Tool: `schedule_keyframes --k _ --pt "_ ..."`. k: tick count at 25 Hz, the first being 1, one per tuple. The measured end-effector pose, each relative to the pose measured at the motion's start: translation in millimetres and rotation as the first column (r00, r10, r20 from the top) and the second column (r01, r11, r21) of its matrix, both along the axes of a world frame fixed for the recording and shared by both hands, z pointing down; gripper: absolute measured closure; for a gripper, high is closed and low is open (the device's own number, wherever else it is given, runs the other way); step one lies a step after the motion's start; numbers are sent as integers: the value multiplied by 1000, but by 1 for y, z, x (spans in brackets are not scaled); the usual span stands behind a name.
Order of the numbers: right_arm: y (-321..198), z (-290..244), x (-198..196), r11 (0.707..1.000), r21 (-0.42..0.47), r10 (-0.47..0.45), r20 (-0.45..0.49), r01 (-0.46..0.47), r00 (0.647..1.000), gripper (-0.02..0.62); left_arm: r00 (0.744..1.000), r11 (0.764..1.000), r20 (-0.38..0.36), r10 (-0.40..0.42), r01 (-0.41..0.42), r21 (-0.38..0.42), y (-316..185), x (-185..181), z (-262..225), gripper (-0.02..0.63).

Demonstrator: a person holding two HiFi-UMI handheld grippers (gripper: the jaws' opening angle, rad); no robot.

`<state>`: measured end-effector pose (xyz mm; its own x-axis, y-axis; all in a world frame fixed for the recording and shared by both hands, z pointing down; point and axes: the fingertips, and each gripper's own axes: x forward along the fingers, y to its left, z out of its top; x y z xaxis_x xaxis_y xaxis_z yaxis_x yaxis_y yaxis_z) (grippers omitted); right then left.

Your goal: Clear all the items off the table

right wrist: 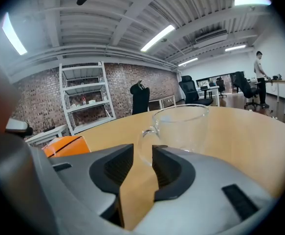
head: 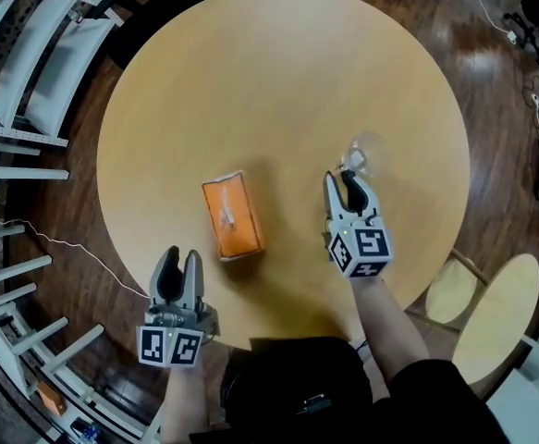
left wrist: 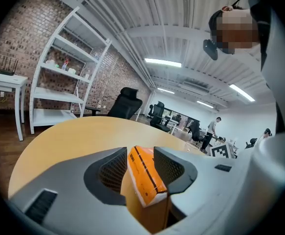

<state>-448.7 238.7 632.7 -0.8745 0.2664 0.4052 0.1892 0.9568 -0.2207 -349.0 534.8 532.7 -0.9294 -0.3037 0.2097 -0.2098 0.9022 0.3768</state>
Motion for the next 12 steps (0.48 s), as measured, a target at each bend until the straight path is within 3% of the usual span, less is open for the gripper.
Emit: schedule_keyframes --k 12 --pt "14 2 -23 996 58 59 52 -62 997 494 999 1000 -47 -6 7 6 11 10 9 442"
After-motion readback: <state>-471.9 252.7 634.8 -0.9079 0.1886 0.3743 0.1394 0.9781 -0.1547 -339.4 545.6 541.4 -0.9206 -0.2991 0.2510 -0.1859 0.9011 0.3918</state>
